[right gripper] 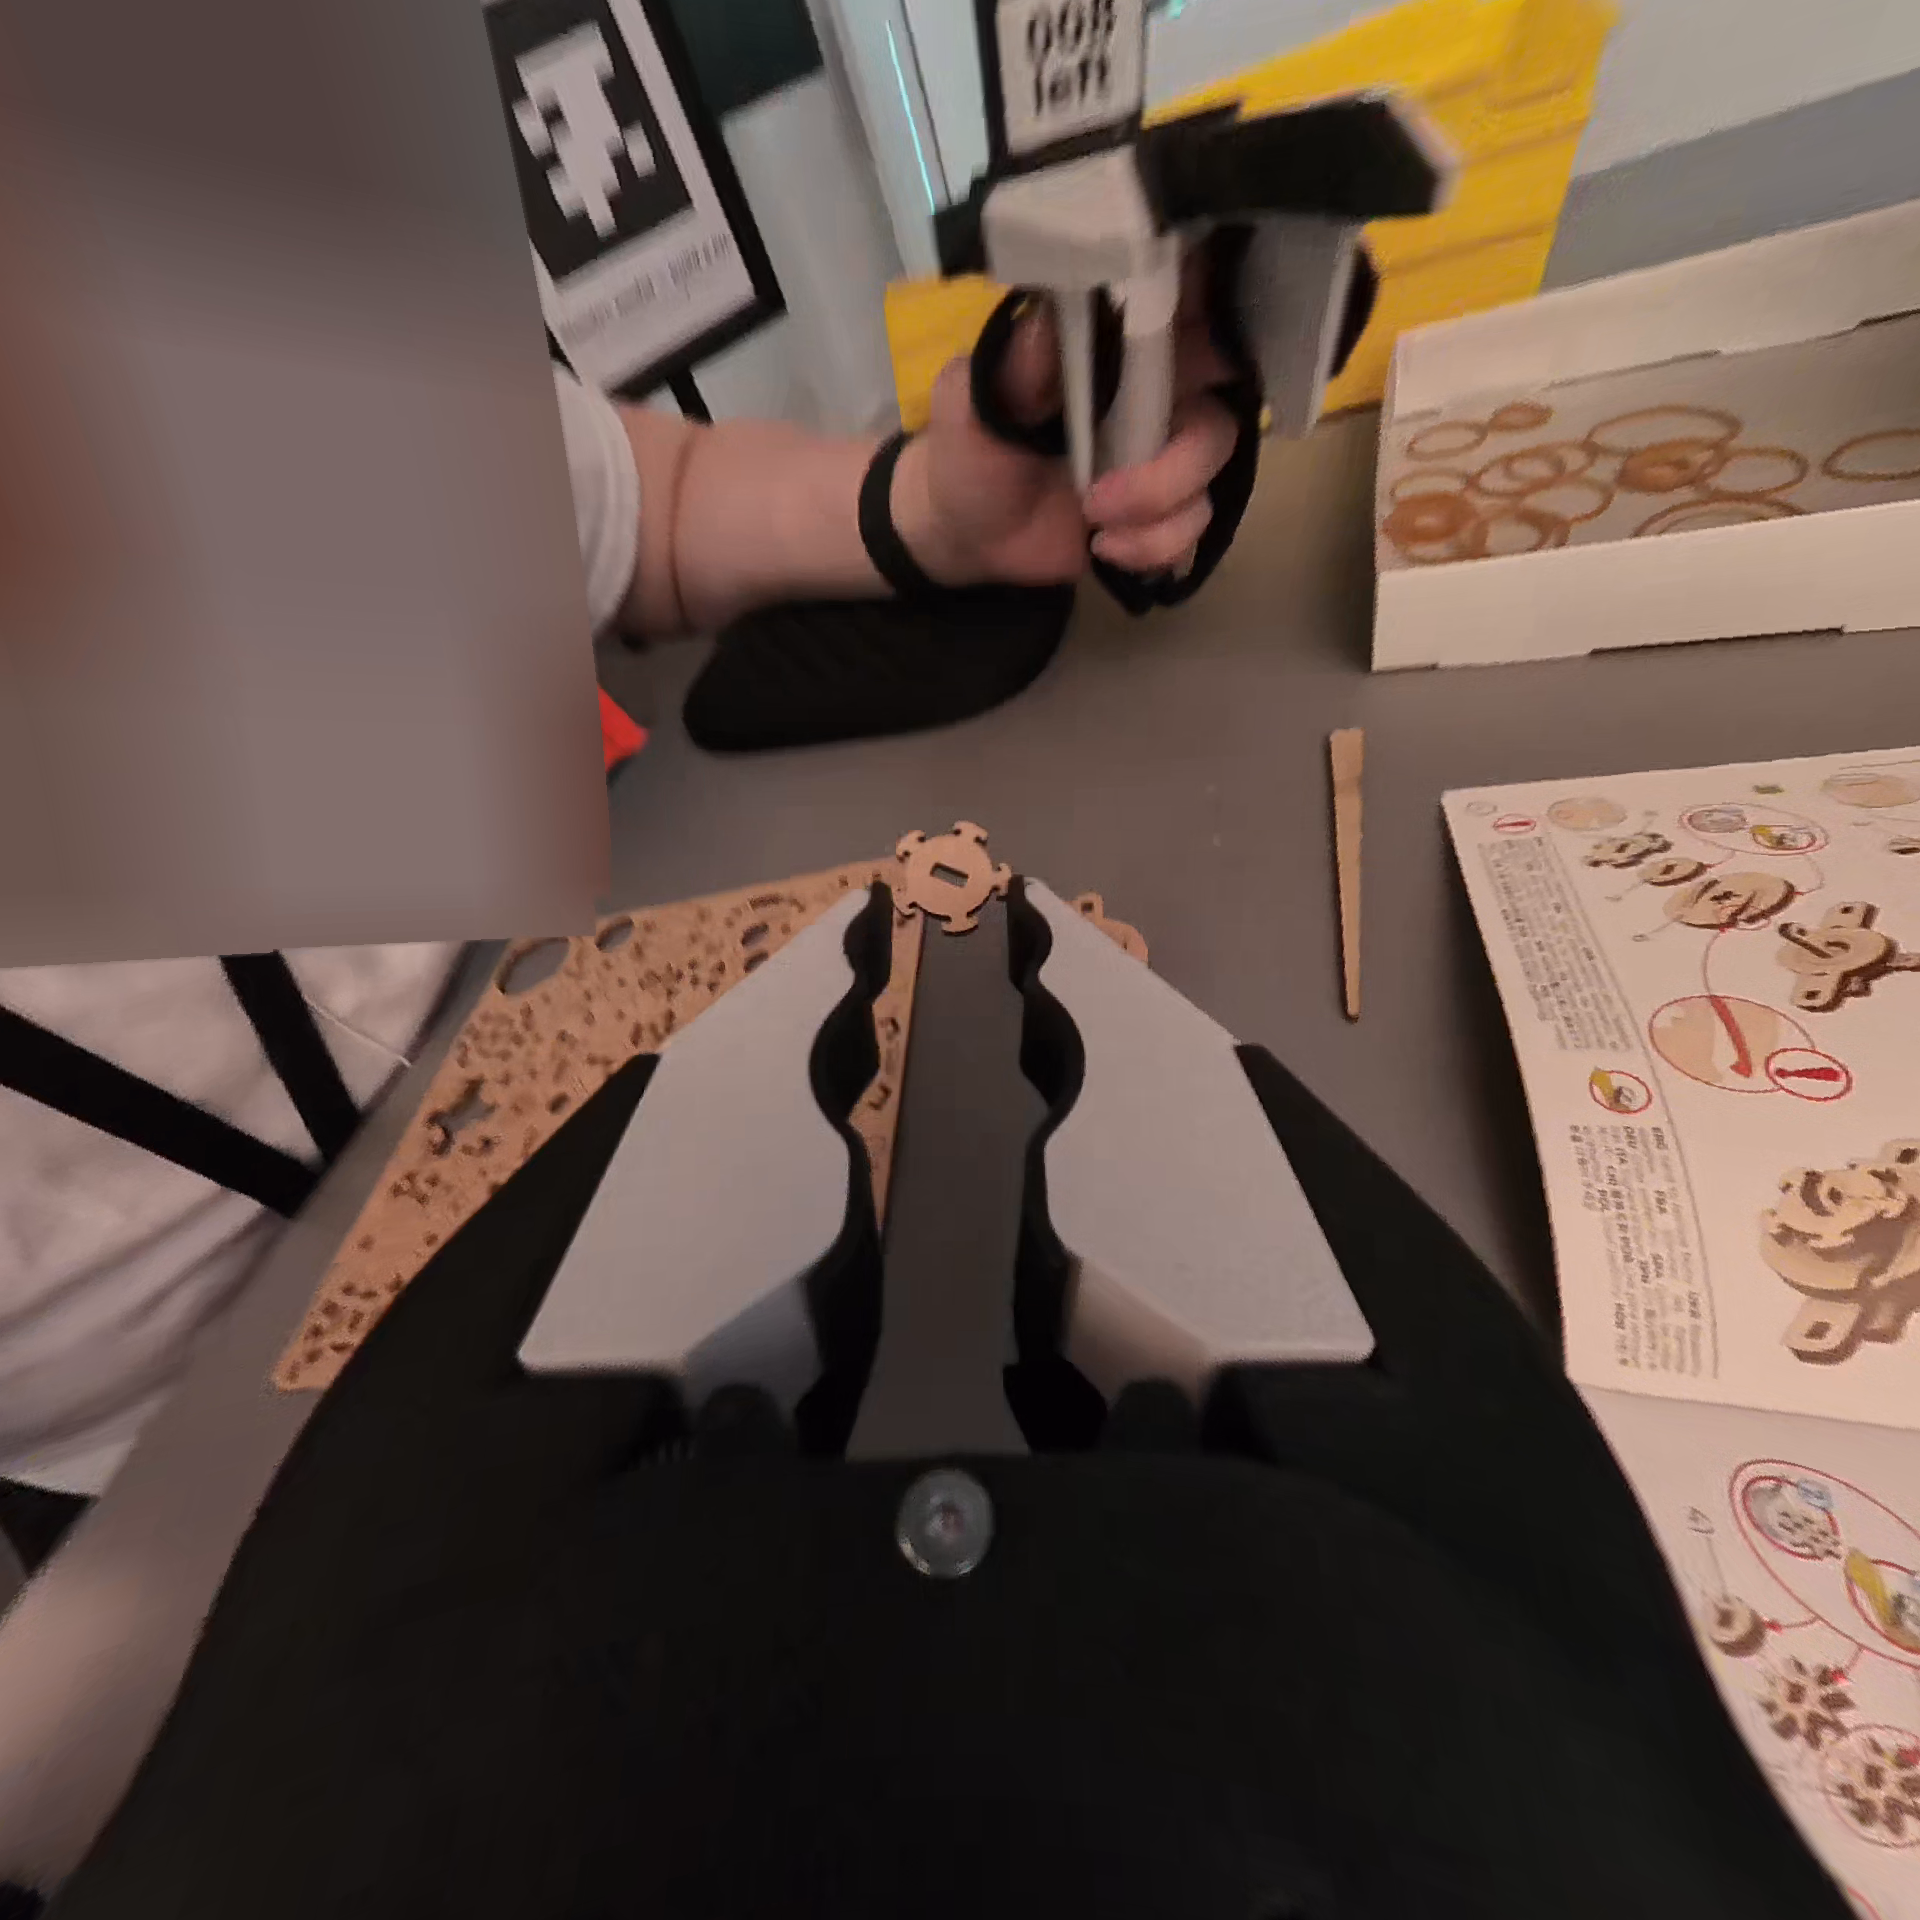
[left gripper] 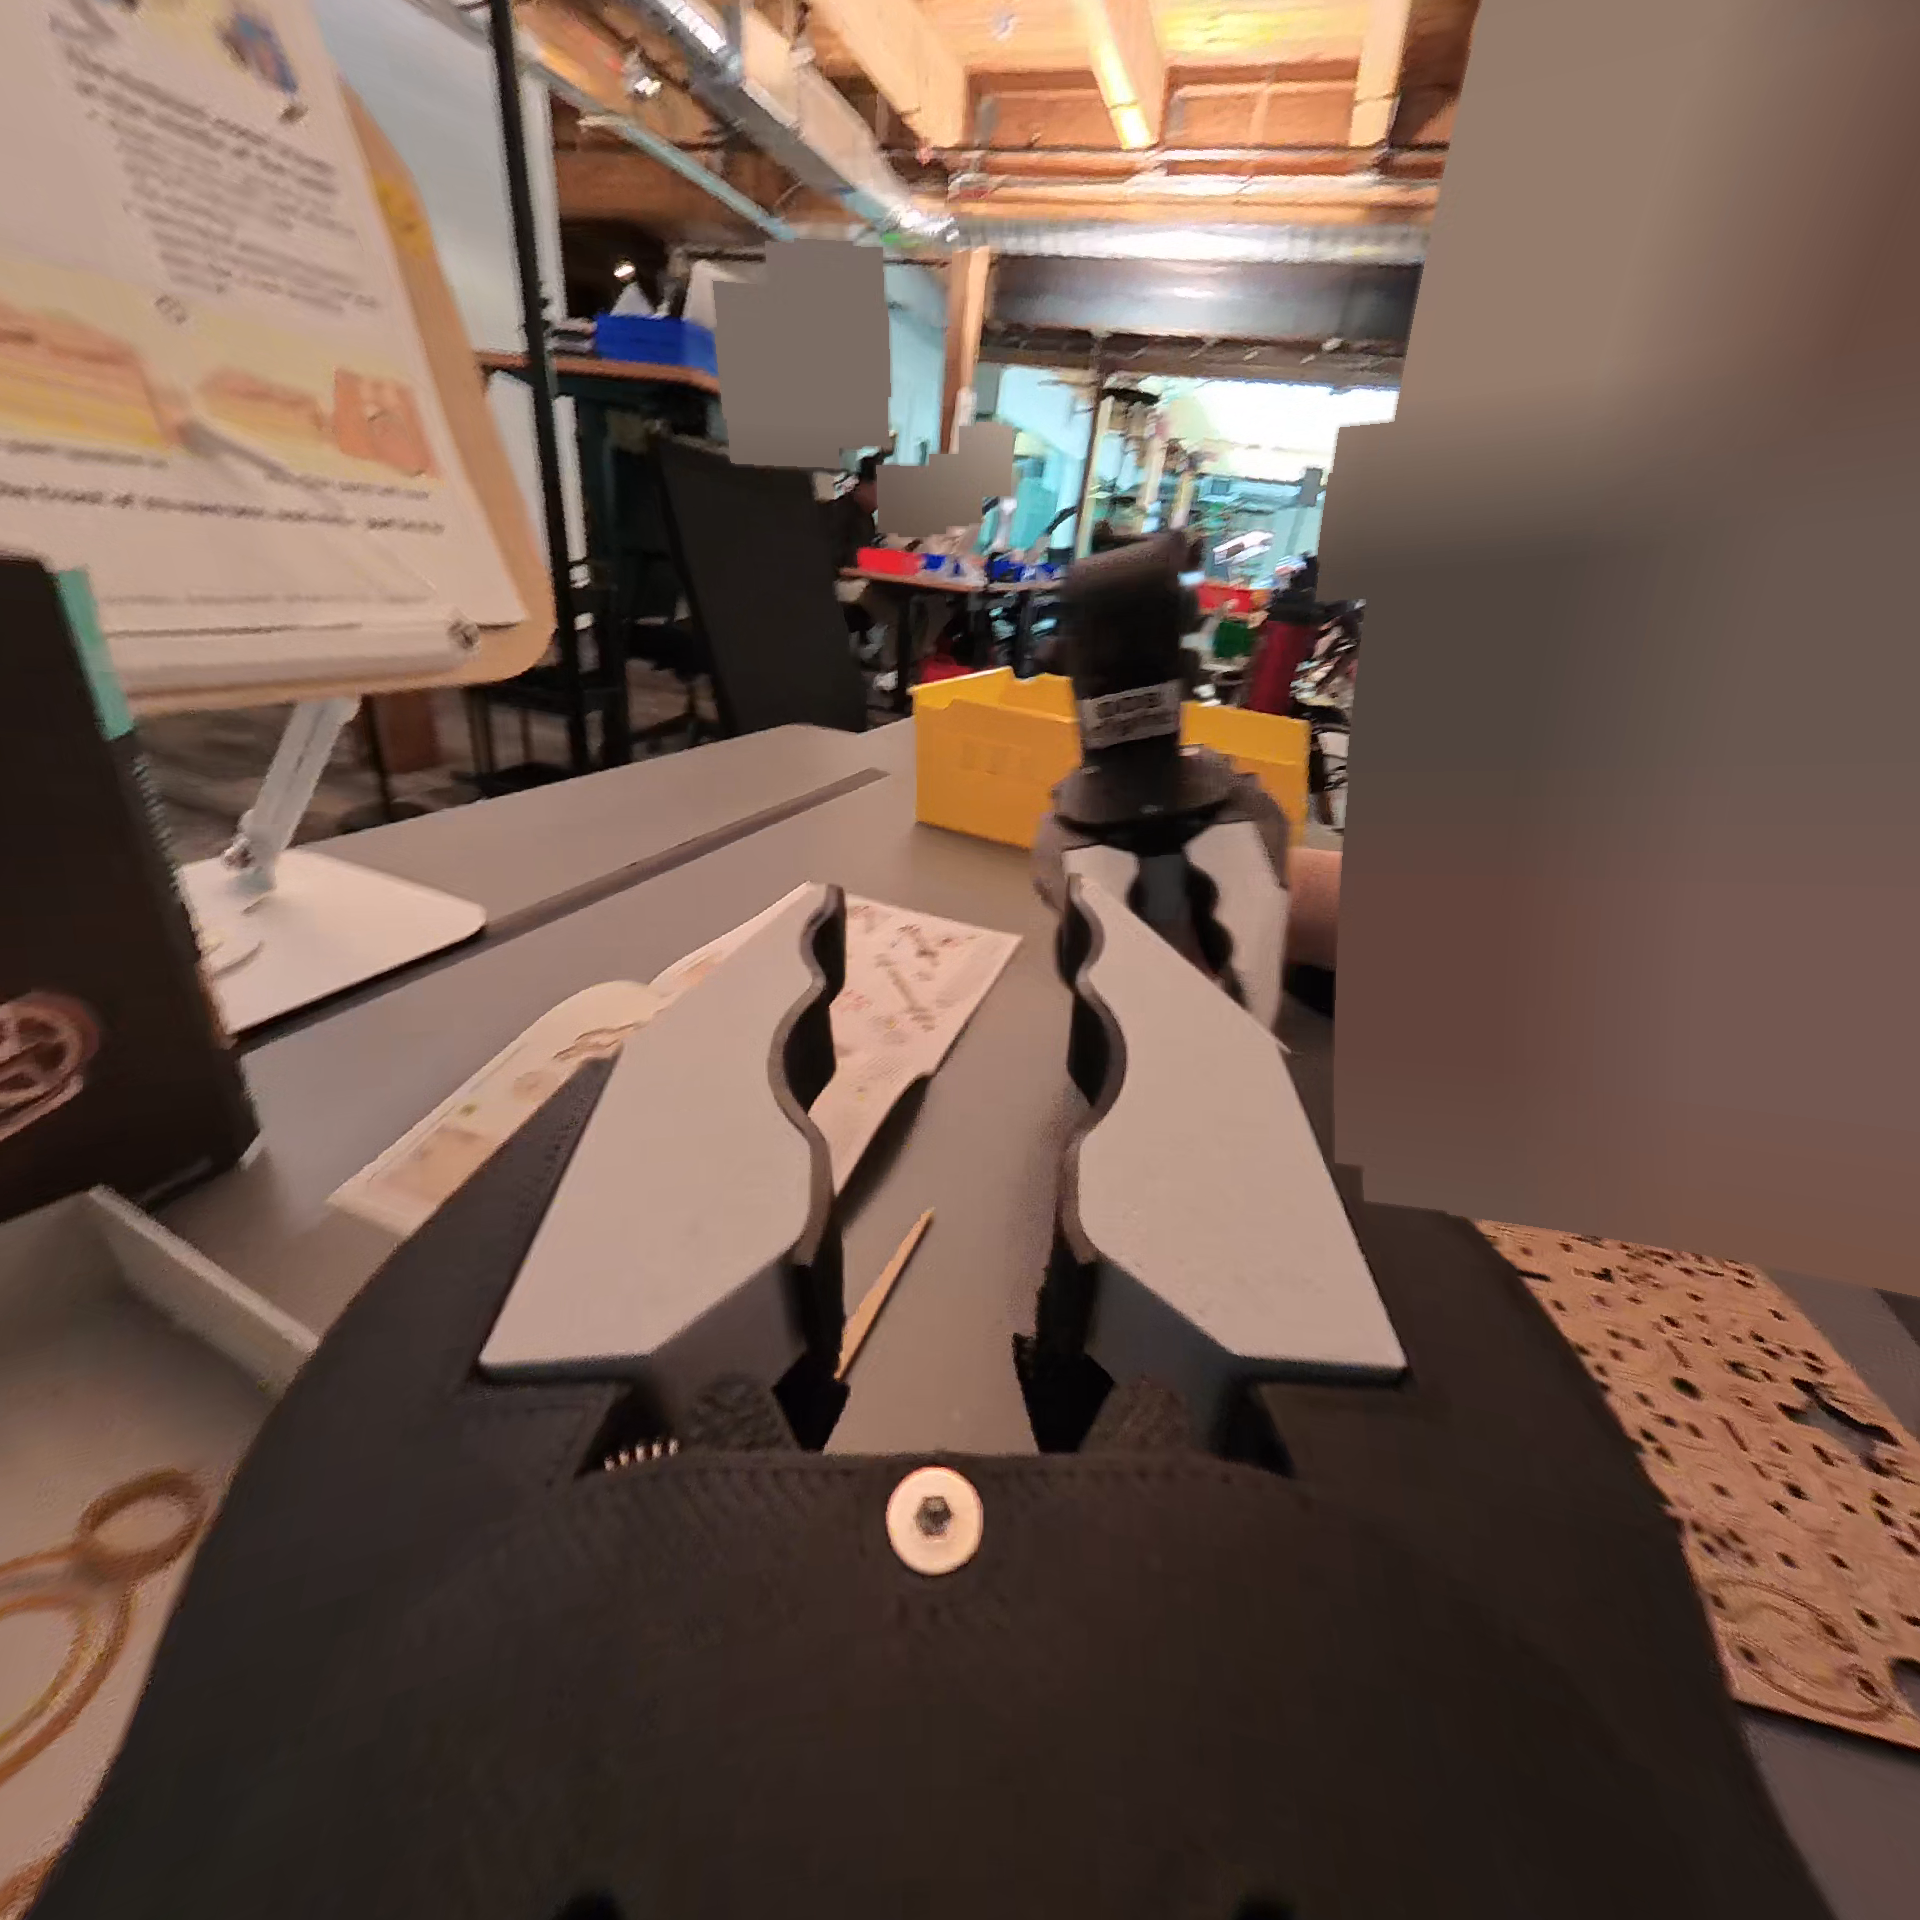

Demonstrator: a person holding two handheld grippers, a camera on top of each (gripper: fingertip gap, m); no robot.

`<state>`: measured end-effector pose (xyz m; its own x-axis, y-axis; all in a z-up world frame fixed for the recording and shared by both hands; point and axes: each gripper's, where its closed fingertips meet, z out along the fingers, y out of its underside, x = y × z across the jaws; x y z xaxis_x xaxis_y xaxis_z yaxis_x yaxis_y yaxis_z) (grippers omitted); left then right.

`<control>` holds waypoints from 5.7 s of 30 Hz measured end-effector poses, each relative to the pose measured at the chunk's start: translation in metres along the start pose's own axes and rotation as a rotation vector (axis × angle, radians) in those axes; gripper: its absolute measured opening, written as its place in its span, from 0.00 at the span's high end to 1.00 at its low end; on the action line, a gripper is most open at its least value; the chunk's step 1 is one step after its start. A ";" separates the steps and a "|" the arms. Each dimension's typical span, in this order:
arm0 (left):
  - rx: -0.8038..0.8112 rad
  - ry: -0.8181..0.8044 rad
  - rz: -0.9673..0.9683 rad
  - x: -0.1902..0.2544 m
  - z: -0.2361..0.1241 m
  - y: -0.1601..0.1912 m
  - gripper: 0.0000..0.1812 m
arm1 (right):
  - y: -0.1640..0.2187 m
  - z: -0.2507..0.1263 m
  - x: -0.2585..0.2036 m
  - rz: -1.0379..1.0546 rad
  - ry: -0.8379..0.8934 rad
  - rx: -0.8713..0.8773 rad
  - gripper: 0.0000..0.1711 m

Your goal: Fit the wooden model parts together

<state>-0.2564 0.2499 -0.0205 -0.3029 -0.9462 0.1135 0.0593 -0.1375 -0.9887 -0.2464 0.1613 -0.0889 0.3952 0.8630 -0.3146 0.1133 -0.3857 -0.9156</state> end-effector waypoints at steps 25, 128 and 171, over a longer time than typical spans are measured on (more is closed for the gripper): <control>-0.207 0.386 0.440 0.114 0.017 0.047 0.87 | -0.022 0.015 -0.037 0.290 -0.323 0.134 0.87; -0.337 0.309 -0.310 0.054 0.019 0.062 0.99 | -0.016 0.018 0.016 0.271 0.077 0.139 0.99; -0.508 0.274 -0.329 0.052 0.018 0.094 1.00 | -0.006 0.013 0.029 0.291 0.110 0.130 0.91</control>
<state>-0.2498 0.1826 -0.1054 -0.4633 -0.7607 0.4546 -0.5128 -0.1882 -0.8376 -0.2471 0.1928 -0.0960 0.4905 0.6799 -0.5451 -0.1327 -0.5599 -0.8178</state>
